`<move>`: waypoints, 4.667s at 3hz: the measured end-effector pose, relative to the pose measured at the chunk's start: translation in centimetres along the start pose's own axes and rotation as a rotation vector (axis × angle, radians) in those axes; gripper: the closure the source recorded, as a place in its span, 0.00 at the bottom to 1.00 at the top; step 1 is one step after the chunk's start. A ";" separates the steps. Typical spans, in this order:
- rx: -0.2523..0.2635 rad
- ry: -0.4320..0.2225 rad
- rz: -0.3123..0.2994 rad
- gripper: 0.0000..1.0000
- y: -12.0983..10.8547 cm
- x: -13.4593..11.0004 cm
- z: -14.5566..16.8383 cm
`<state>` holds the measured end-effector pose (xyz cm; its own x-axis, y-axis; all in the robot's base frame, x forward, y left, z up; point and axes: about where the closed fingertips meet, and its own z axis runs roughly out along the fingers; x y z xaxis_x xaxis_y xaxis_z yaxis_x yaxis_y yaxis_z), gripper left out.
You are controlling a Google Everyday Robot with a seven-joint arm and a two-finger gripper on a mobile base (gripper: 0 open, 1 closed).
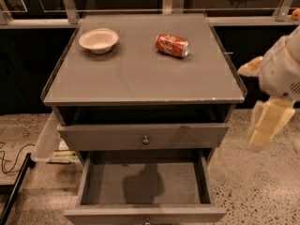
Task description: Close middle drawer
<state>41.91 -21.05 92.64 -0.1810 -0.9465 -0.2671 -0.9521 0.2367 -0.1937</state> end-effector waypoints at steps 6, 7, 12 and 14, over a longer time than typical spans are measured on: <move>-0.154 -0.205 0.013 1.00 10.8 5.5 19.7; -0.215 -0.236 0.045 1.00 11.9 6.3 27.4; -0.179 -0.367 0.140 1.00 16.3 10.3 42.7; -0.164 -0.423 0.125 1.00 18.3 10.7 46.9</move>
Offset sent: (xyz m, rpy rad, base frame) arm -0.0752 0.0011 -0.1821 0.2646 -0.0840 0.0904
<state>34.14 -16.56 41.98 -0.2126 -0.7327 -0.6465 -0.9620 0.2730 0.0070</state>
